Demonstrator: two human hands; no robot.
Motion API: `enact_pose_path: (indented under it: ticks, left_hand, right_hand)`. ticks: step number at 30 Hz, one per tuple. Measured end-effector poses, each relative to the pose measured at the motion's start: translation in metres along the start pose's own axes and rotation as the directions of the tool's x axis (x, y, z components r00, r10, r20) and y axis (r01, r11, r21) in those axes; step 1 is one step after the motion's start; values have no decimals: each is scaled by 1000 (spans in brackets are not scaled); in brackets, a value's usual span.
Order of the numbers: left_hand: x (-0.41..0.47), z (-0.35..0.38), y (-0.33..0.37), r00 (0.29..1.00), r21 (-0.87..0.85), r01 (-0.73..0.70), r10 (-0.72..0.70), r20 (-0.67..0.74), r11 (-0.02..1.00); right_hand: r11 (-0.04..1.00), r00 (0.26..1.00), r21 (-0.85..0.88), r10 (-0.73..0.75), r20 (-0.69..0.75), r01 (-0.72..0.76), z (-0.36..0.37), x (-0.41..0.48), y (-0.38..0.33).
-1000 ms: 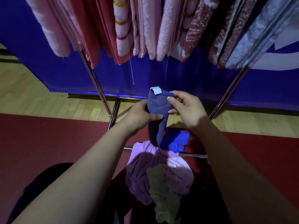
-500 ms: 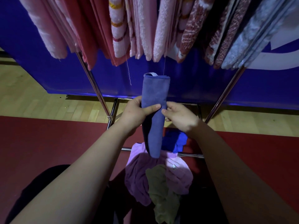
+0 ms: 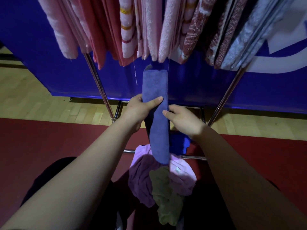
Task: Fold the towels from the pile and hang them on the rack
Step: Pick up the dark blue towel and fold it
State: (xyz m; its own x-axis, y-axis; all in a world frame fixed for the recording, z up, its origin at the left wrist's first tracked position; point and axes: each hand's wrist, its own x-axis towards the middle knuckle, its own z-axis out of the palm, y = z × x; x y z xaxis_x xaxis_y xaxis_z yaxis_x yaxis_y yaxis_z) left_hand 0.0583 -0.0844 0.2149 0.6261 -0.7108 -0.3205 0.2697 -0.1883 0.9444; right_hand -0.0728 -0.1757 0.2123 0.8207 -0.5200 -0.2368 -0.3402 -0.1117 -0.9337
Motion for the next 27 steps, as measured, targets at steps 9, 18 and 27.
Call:
enact_pose_path:
  ticks: [9,18,27]
  left_hand:
    - [-55,-10,41,957,461,-174,260,-129,870]
    - [-138,-19,77,799,874,-376,585,138,309]
    - [-159,8,116,553,973,-224,828,87,48]
  right_hand:
    - [937,991,346,81,-108,-39,20,-42,-51]
    - [704,947,710,215,-236,17,31,-84,-132]
    - [597,906,802,332,-261,12,34,-105,-201]
